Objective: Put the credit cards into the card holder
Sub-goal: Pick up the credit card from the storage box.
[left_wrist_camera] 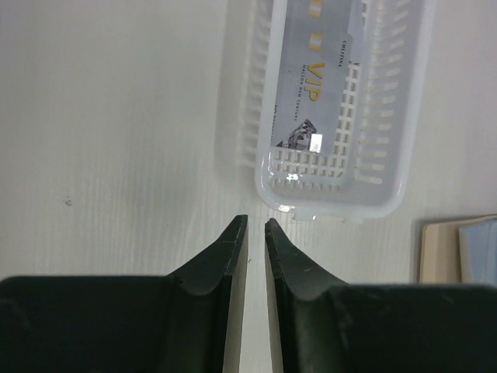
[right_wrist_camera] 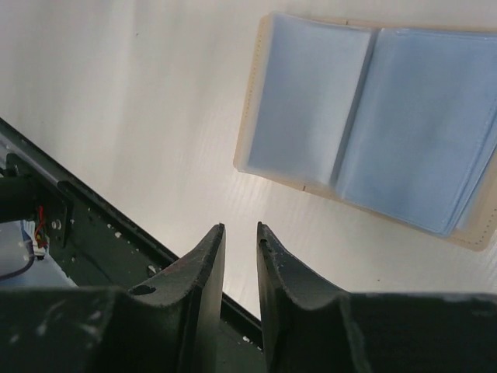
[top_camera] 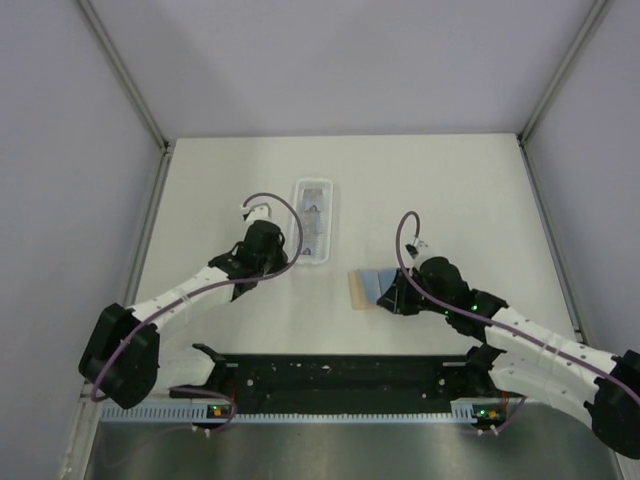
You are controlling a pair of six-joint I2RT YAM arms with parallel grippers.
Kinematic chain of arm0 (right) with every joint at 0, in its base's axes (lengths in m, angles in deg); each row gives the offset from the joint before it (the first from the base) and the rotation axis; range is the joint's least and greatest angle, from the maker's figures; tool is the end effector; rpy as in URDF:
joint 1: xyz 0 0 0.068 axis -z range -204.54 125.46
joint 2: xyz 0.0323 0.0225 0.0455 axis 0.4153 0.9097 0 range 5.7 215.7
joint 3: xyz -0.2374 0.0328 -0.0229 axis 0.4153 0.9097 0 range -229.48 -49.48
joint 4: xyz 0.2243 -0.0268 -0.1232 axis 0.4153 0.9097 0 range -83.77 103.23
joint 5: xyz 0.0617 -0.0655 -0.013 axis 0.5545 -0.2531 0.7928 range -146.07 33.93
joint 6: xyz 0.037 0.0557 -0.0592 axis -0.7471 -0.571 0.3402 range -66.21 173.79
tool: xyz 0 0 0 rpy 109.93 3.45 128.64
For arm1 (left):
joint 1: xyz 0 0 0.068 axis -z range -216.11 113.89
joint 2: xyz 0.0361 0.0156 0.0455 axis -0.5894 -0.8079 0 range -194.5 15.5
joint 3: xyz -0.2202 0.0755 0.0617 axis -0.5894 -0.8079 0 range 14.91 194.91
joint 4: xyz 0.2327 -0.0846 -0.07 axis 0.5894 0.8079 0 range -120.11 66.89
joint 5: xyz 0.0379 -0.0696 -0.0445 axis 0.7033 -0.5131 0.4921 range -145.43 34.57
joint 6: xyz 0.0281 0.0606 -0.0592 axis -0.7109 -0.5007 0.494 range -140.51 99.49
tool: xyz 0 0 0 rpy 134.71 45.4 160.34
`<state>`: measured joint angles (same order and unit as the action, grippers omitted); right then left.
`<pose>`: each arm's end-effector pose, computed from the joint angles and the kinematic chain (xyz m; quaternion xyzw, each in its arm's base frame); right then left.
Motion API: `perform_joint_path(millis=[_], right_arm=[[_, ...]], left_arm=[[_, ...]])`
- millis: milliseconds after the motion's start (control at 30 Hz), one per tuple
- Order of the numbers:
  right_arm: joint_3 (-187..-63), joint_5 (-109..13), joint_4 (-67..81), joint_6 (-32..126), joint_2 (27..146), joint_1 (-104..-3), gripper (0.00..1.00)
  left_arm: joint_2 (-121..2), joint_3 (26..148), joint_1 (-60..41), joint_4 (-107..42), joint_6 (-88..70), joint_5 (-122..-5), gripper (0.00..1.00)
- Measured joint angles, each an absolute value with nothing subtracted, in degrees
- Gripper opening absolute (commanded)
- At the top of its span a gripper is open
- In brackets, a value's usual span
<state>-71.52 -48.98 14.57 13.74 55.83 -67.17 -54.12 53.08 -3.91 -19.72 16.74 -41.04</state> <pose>0.1668 0.1668 0.1393 -0.0479 0.8902 0.3385 0.3012 0.2548 -0.1371 0.1548 -0.0909 0.9027 -0.1366 0.3978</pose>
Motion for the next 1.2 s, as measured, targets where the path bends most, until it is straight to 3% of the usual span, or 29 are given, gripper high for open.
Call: perform_joint_path(millis=[533,1200], right_arm=[[-74.67,-49.28,20.53,15.44,52.29,-67.17,0.31],[-74.67,-50.0,21.19,15.9,52.13,-67.17,0.35]], left_arm=[[-71.45,64.77,-8.87,-23.91,12.13,-43.7,0.32],[-83.56,75.29,-11.9,-21.88,7.17,-51.86,0.24]])
